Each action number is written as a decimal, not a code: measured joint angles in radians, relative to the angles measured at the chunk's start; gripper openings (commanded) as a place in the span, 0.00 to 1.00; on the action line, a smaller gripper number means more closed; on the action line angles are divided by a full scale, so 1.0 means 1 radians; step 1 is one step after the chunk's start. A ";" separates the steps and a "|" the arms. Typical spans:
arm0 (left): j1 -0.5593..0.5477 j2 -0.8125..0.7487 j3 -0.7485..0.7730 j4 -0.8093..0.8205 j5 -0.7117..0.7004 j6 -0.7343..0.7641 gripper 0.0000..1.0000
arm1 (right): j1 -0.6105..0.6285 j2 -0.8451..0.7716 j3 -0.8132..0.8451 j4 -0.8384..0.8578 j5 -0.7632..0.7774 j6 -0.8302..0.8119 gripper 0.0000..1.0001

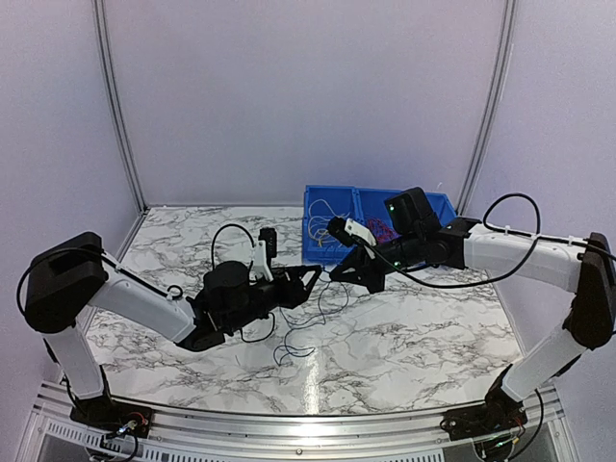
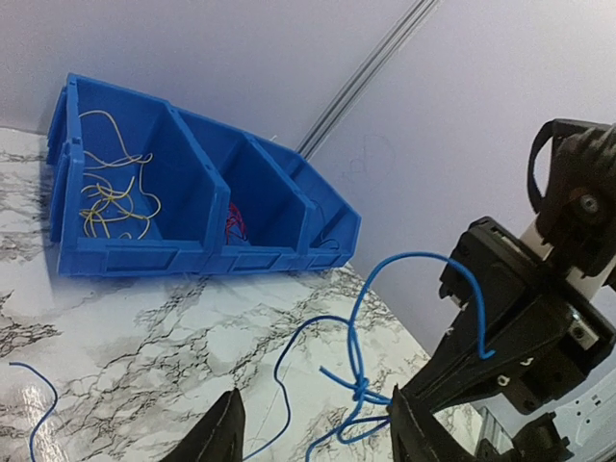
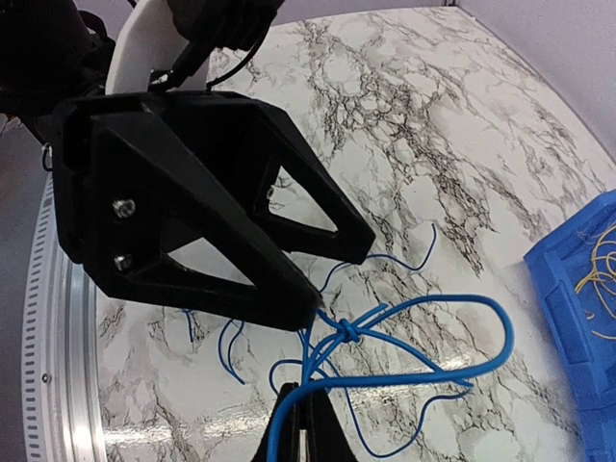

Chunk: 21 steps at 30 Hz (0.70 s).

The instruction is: Untangle the cables

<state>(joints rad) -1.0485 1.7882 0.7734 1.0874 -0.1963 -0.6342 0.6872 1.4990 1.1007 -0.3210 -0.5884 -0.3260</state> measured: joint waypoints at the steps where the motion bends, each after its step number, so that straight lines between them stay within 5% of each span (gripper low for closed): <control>1: 0.000 0.007 0.004 -0.008 -0.002 0.001 0.50 | 0.000 0.000 0.000 0.000 0.000 0.000 0.00; 21: -0.007 0.087 0.093 -0.072 -0.005 0.006 0.47 | -0.008 0.000 0.000 0.000 0.020 0.019 0.00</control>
<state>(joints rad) -1.0554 1.8748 0.8669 1.0153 -0.2012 -0.6285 0.6792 1.4986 1.1007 -0.3214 -0.5686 -0.3065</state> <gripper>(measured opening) 0.462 0.026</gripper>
